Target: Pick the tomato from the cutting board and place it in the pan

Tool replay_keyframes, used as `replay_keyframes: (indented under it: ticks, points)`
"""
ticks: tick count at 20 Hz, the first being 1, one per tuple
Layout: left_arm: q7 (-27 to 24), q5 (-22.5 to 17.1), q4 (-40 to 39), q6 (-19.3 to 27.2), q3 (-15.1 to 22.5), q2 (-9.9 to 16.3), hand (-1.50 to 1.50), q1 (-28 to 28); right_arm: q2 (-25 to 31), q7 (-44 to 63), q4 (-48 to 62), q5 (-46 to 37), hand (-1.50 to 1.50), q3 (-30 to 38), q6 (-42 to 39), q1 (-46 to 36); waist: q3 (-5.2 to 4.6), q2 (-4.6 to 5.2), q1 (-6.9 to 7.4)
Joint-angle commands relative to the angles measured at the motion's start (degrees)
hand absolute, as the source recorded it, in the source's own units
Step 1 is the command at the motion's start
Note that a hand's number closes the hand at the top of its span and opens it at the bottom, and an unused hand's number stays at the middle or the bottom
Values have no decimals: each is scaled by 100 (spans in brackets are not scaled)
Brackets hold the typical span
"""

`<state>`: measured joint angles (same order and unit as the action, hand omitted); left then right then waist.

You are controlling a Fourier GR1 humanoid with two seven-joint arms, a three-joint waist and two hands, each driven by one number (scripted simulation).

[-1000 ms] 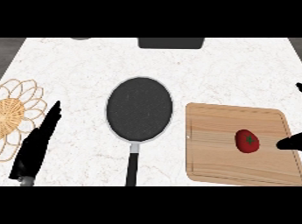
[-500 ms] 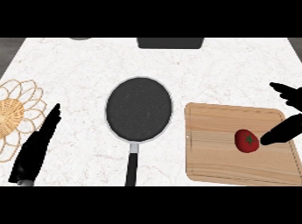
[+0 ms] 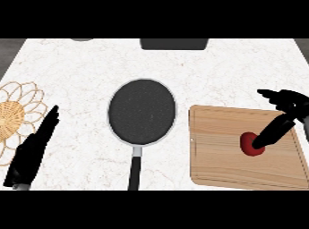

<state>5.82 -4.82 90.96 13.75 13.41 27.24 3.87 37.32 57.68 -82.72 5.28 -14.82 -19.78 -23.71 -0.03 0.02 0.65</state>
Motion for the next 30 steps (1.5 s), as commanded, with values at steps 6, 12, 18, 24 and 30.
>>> replay_keyframes:
  ticks: [6, 12, 18, 24, 30]
  points:
    - [-99, 288, 2, 36, -23, -264, 0, 109, -417, 765, 360, -353, -150, -497, -220, -158, 0, 2, -3]
    - [-256, 252, -43, -204, -256, -230, 0, 190, -235, 832, 658, -188, -150, -259, -582, -320, -1, -4, -30]
    - [188, 201, -48, -480, -466, -187, 0, -151, -574, 698, 592, -474, -150, -496, -332, 114, 2, -5, -53]
    - [109, 222, -87, -597, -627, -296, 0, -83, -741, 574, 827, -774, -150, -580, -357, 199, 2, -5, -40]
    - [357, 817, 215, -335, -387, -689, 0, -32, -1155, 363, 931, -1257, -150, -510, -148, 407, 3, -6, -49]
